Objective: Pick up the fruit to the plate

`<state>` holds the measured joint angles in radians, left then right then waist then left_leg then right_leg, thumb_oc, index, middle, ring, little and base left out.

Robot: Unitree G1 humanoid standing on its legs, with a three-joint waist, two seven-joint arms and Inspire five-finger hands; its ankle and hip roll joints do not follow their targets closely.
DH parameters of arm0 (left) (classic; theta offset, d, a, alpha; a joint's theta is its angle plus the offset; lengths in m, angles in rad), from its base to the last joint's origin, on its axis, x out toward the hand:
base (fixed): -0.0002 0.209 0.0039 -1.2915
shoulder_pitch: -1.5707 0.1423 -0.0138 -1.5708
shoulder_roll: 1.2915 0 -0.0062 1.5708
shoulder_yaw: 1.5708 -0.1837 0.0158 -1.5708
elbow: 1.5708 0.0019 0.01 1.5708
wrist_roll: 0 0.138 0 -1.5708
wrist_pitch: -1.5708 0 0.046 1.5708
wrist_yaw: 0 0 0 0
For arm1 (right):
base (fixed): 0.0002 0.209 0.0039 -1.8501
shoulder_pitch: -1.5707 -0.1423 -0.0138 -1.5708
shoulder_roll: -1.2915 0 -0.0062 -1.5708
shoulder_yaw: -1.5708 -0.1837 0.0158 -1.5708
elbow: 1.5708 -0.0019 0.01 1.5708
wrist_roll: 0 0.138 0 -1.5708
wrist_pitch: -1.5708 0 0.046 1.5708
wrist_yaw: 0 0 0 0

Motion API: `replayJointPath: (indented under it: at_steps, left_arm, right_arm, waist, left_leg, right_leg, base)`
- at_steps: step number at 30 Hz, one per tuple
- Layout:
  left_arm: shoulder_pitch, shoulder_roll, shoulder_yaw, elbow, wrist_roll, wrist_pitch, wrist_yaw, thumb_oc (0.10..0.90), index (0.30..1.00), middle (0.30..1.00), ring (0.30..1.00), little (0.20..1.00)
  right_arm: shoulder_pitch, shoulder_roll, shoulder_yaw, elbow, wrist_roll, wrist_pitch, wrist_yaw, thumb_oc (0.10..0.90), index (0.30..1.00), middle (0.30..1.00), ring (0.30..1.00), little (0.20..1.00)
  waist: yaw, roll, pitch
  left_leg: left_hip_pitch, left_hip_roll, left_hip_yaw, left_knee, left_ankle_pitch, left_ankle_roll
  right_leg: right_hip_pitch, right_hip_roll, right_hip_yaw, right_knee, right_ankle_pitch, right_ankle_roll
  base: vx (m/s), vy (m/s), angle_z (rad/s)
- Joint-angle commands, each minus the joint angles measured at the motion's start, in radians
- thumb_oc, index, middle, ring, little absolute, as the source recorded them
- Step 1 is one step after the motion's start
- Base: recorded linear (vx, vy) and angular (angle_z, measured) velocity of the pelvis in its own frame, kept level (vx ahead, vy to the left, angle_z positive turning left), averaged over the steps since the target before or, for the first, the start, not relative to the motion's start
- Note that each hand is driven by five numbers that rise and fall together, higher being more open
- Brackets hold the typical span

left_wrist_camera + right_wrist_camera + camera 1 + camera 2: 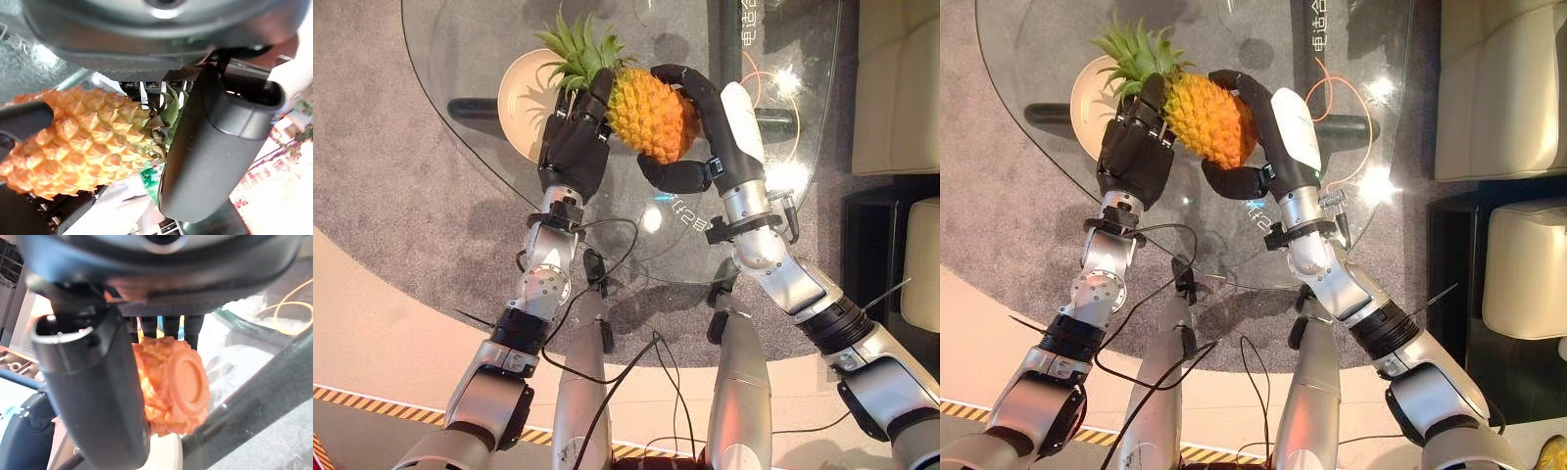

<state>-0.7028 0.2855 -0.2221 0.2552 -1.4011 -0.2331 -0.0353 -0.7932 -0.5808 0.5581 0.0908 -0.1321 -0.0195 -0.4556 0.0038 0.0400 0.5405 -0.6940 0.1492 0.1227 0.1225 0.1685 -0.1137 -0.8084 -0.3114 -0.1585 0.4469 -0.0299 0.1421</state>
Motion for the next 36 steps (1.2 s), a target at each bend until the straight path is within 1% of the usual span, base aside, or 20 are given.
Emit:
replayJointPath:
  at_steps: [1,8,14,15,16,17,18,20,29,36]
  left_arm:
    - [-0.079,0.007,0.017,-0.183,0.003,-0.082,-0.04,0.8,0.9,0.9,0.9,0.9]
    - [-0.077,0.0,0.025,-0.193,-0.009,-0.139,-0.012,0.8,0.9,0.9,0.9,0.9]
    - [-0.07,0.002,0.025,-0.211,-0.01,-0.149,-0.01,0.8,0.9,0.9,0.9,0.9]
    - [-0.071,0.002,0.024,-0.211,-0.008,-0.159,-0.013,0.712,0.825,0.825,0.825,0.812]
    - [-0.074,0.001,0.024,-0.214,0.0,-0.171,-0.006,0.347,0.512,0.512,0.512,0.447]
    - [-0.074,0.001,0.024,-0.216,0.002,-0.175,-0.003,0.215,0.399,0.399,0.399,0.315]
    - [-0.075,0.001,0.022,-0.213,0.004,-0.186,-0.009,0.1,0.3,0.3,0.3,0.2]
    - [-0.074,0.002,0.022,-0.217,0.016,-0.191,-0.001,0.1,0.3,0.3,0.3,0.2]
    - [-0.082,0.008,0.033,-0.214,0.066,-0.257,0.01,0.1,0.3,0.3,0.3,0.2]
    - [-0.086,0.005,0.044,-0.222,0.1,-0.281,0.03,0.1,0.3,0.3,0.3,0.2]
  right_arm:
    - [-0.142,-0.024,0.027,-0.172,-0.094,-0.14,0.0,0.1,0.3,0.3,0.3,0.2]
    - [-0.174,-0.048,0.055,-0.177,-0.143,-0.159,0.005,0.1,0.3,0.3,0.3,0.2]
    - [-0.187,-0.068,0.072,-0.186,-0.158,-0.183,0.022,0.1,0.3,0.3,0.3,0.2]
    - [-0.191,-0.069,0.075,-0.187,-0.158,-0.183,0.025,0.1,0.3,0.3,0.3,0.2]
    - [-0.193,-0.071,0.078,-0.186,-0.159,-0.186,0.027,0.1,0.3,0.3,0.3,0.2]
    - [-0.194,-0.072,0.079,-0.185,-0.16,-0.189,0.028,0.1,0.3,0.3,0.3,0.2]
    - [-0.196,-0.075,0.08,-0.185,-0.156,-0.191,0.03,0.1,0.3,0.3,0.3,0.2]
    - [-0.196,-0.08,0.083,-0.184,-0.154,-0.195,0.024,0.1,0.3,0.3,0.3,0.2]
    - [-0.196,-0.082,0.075,-0.172,-0.143,-0.203,0.012,0.1,0.3,0.3,0.3,0.2]
    - [-0.193,-0.073,0.068,-0.163,-0.147,-0.198,0.006,0.1,0.3,0.3,0.3,0.2]
  waist:
    - [0.012,-0.002,-0.02]
    - [0.017,-0.004,-0.02]
    - [0.02,-0.005,-0.02]
    - [0.02,-0.005,-0.02]
    - [0.021,-0.005,-0.02]
    - [0.021,-0.006,-0.02]
    - [0.02,-0.006,-0.02]
    - [0.021,-0.007,-0.02]
    - [0.019,-0.01,-0.02]
    - [0.021,-0.01,-0.02]
  left_leg:
    - [-0.024,0.023,-0.048,0.096,-0.078,-0.031]
    - [-0.028,0.022,-0.052,0.099,-0.079,-0.03]
    - [-0.036,0.021,-0.057,0.101,-0.079,-0.031]
    - [-0.036,0.02,-0.057,0.101,-0.079,-0.031]
    - [-0.034,0.02,-0.057,0.101,-0.08,-0.031]
    - [-0.034,0.02,-0.057,0.1,-0.08,-0.031]
    - [-0.033,0.02,-0.057,0.102,-0.08,-0.031]
    - [-0.034,0.019,-0.059,0.102,-0.08,-0.031]
    - [-0.04,0.019,-0.061,0.104,-0.08,-0.032]
    - [-0.043,0.017,-0.063,0.107,-0.081,-0.032]
  right_leg:
    - [0.077,-0.034,-0.032,-0.192,0.126,0.054]
    - [0.077,-0.033,-0.037,-0.192,0.126,0.055]
    - [0.071,-0.034,-0.04,-0.189,0.126,0.056]
    - [0.072,-0.034,-0.04,-0.19,0.126,0.057]
    - [0.075,-0.034,-0.041,-0.192,0.126,0.057]
    - [0.076,-0.034,-0.041,-0.192,0.126,0.057]
    - [0.076,-0.035,-0.041,-0.191,0.126,0.057]
    - [0.076,-0.033,-0.041,-0.192,0.126,0.057]
    - [0.071,-0.031,-0.039,-0.192,0.127,0.057]
    - [0.068,-0.03,-0.038,-0.19,0.126,0.056]
  base:
    - [0.0,0.0,0.0]
    - [0.0,0.0,0.0]
    - [0.0,0.0,0.0]
    - [0.0,0.0,0.0]
    - [0.0,0.0,0.0]
    - [0.0,0.0,0.0]
    - [0.0,0.0,0.0]
    - [0.0,0.0,0.0]
    - [0.0,0.0,0.0]
    - [0.0,0.0,0.0]
